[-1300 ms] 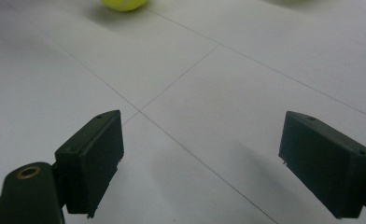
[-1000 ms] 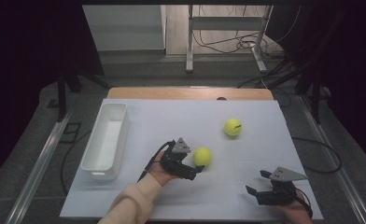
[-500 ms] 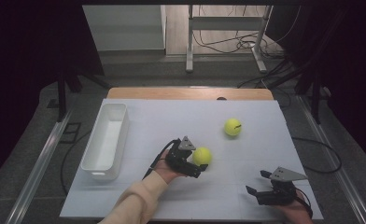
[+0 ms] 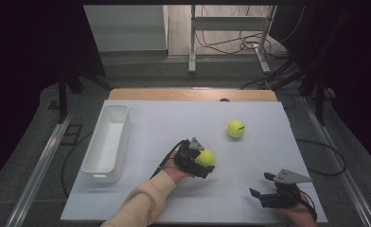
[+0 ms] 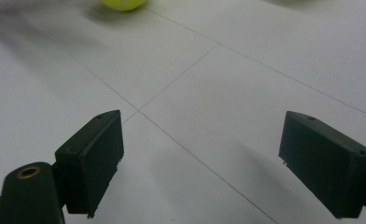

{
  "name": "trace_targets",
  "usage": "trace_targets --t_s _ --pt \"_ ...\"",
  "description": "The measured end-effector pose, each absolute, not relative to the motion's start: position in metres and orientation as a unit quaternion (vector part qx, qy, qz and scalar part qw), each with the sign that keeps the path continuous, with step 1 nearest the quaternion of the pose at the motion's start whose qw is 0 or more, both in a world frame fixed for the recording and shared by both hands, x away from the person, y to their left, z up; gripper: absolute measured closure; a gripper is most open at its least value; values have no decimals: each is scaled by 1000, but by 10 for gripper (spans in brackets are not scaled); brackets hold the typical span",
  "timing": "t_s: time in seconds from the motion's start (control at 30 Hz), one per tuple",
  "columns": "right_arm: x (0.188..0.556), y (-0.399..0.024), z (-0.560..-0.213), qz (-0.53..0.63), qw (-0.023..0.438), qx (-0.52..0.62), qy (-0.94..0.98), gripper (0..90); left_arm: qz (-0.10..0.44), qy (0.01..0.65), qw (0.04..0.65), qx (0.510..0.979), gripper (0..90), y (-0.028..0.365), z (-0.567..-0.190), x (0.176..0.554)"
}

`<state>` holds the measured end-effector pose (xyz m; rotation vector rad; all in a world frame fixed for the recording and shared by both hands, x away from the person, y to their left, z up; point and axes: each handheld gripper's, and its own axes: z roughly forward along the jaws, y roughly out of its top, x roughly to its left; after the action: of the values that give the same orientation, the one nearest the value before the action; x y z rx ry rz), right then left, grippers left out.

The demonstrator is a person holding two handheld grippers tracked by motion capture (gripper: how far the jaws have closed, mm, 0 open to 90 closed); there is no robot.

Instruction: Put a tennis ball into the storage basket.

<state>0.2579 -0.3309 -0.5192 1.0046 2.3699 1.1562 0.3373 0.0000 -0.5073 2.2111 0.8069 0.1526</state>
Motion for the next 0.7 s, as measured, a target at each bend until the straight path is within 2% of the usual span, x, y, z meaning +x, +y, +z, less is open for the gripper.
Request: trace_targets --t_s 0.4,0.5,0.57,0.7 --pt "258 -331 -519 404 158 353 829 142 49 324 373 868 83 -8 -516 347" --pt "258 -331 -519 404 159 352 829 143 51 323 377 867 139 -8 -516 347" --pt "258 -331 -519 404 159 352 829 143 61 323 381 864 237 -6 -514 347" --pt "258 -332 -519 406 158 352 828 143 58 328 382 862 261 -3 -514 348"
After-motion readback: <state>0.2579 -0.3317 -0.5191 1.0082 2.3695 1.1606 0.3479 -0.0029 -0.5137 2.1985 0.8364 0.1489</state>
